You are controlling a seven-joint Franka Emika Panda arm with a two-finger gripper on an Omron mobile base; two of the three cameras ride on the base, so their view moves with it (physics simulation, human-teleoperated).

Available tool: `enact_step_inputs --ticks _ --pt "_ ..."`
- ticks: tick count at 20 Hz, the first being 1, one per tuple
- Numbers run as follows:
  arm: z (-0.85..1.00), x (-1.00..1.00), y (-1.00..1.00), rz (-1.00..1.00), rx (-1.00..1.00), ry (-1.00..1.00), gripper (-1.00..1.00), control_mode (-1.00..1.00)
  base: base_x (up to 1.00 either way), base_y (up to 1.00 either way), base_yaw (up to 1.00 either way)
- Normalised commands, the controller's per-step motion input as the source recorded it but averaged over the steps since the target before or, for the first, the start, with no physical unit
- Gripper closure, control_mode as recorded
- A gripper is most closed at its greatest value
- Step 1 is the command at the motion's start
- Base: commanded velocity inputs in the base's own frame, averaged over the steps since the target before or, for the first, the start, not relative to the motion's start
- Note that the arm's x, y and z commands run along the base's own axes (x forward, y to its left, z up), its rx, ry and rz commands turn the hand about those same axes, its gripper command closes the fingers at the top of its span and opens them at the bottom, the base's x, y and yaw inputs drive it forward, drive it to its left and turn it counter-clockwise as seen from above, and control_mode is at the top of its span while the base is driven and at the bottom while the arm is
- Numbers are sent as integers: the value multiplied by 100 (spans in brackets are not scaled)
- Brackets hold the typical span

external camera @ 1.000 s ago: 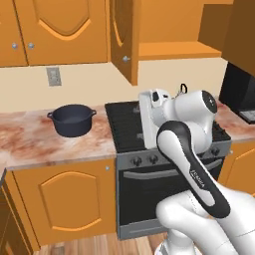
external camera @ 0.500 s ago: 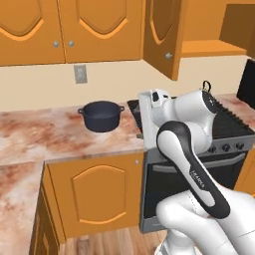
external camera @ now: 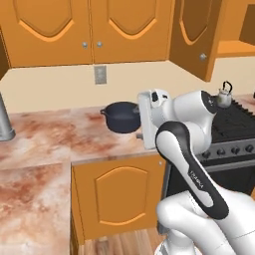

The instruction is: Pick the kettle from the cabinet and place it on a stove burner. Then pick the pot from the counter and place it on another stove burner. Finally, turn both burners on.

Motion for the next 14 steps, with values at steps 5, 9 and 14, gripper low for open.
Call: enact_step_inputs --ticks 5,9,14 --pt "0 0 0 0 0 0 -100 100 46 4 0" --pt "0 0 0 0 0 0 -100 100 45 0 0" --pt "0 0 0 0 0 0 -100 100 41 5 0"
